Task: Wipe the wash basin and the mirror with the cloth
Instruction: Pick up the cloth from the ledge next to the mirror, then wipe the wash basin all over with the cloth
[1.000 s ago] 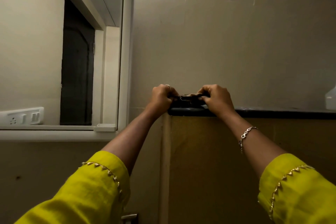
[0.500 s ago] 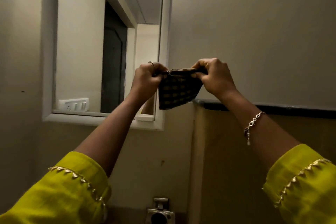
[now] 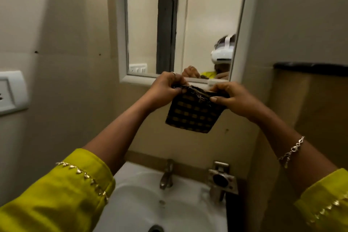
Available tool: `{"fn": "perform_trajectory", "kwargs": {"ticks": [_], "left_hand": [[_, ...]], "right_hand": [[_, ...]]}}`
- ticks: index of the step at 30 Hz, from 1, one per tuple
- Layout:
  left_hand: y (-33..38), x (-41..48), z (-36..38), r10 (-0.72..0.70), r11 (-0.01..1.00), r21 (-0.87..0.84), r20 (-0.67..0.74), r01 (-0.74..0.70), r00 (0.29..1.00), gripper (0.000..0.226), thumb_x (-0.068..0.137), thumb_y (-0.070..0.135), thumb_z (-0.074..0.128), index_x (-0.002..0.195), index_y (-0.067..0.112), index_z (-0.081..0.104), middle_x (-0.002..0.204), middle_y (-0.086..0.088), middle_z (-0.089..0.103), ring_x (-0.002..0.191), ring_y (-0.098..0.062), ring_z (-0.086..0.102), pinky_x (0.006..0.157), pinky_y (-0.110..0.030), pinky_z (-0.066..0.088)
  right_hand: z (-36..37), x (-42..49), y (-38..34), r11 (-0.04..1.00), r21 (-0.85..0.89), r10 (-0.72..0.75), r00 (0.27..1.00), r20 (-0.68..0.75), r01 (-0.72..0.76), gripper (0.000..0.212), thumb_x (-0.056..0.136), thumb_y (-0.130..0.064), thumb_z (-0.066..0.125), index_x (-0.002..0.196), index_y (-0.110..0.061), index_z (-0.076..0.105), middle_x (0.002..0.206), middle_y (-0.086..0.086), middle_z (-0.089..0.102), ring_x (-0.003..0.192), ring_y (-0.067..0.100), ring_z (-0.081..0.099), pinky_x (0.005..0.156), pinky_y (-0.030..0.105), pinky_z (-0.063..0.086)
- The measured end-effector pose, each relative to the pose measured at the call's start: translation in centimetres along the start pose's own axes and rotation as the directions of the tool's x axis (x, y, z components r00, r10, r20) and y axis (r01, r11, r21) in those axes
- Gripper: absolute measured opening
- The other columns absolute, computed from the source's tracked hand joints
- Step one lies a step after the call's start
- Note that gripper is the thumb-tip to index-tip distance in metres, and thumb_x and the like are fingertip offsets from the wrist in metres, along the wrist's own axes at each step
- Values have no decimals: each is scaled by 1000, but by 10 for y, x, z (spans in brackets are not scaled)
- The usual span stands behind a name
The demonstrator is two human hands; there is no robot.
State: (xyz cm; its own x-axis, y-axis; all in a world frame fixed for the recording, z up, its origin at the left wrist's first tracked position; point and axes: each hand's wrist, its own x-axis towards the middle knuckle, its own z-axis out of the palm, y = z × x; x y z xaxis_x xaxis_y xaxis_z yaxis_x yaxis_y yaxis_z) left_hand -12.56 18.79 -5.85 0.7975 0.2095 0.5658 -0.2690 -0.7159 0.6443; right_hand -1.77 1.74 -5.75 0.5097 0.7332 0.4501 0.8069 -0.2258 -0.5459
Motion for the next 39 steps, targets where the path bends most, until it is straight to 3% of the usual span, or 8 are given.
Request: {"fn": "perform_trajectory", "kwargs": {"ticks": [8, 12, 16, 20, 24, 29, 33, 39], "left_hand": [[-72, -32, -15, -76, 993, 107, 201, 55, 977, 13, 87, 0, 55, 97, -1, 63, 93, -11, 61, 94, -27, 61, 84, -40, 52], [-110, -51, -18, -138, 988, 103, 296, 112, 945, 9, 87, 0, 55, 92, 3, 62, 78, 3, 57, 85, -19, 60, 78, -31, 52], [-161, -75, -19, -224, 973, 124, 348, 192, 910, 12, 88, 0, 54, 95, 4, 63, 80, 2, 59, 80, -12, 58, 72, -20, 48], [-206, -103, -10, -286, 958, 139, 384, 251, 878, 14, 87, 1, 57, 98, 0, 65, 91, -8, 62, 89, -19, 58, 80, -32, 48], [-244, -147, 0, -340, 940, 62, 249, 335, 907, 26, 90, 24, 57, 107, 6, 64, 108, -8, 65, 104, -16, 59, 89, -29, 46], [-314, -214, 24, -613, 769, 216, -18, 602, 790, 61, 88, 47, 54, 131, 4, 47, 138, -14, 47, 134, -26, 36, 110, -34, 26], [-347, -254, 37, -733, 566, 498, -60, 657, 677, 79, 89, 50, 49, 145, 2, 19, 154, -20, 18, 144, -31, 5, 116, -43, 0], [-355, -283, 68, -794, 352, 713, -115, 606, 597, 86, 92, 43, 47, 145, -4, -3, 155, -23, -6, 144, -33, -3, 117, -41, 0]], "right_hand": [[93, 0, 5, 963, 170, 130, 913, 387, -209, 41, 71, -28, 70, 107, -13, 60, 98, 3, 66, 87, 15, 66, 72, 27, 55], [155, -1, 9, 918, 224, 198, 869, 454, -326, 17, 79, -10, 68, 92, -19, 61, 86, -1, 67, 71, 5, 67, 61, 14, 52], [212, -10, 17, 808, 300, 328, 811, 485, -507, 10, 85, -9, 59, 91, -17, 61, 85, 3, 67, 75, 12, 66, 60, 19, 54], [258, -25, 23, 681, 353, 419, 737, 530, -641, 11, 88, -9, 56, 89, -19, 60, 81, 1, 67, 73, 15, 66, 54, 20, 51], [294, -42, 38, 501, 363, 523, 609, 596, -786, 10, 88, -11, 57, 97, -14, 61, 88, 7, 68, 81, 21, 66, 61, 29, 54], [320, -51, 58, 298, 405, 605, 499, 621, -865, 14, 90, -4, 53, 103, -8, 57, 94, 11, 66, 84, 25, 65, 68, 35, 56], [331, -51, 72, 281, 391, 609, 478, 634, -876, 15, 91, 1, 49, 97, -9, 57, 94, 12, 65, 86, 27, 63, 75, 39, 53], [339, -51, 89, 311, 306, 631, 436, 642, -900, 24, 91, 4, 46, 112, -4, 54, 98, 12, 63, 95, 31, 59, 82, 41, 50]]}}
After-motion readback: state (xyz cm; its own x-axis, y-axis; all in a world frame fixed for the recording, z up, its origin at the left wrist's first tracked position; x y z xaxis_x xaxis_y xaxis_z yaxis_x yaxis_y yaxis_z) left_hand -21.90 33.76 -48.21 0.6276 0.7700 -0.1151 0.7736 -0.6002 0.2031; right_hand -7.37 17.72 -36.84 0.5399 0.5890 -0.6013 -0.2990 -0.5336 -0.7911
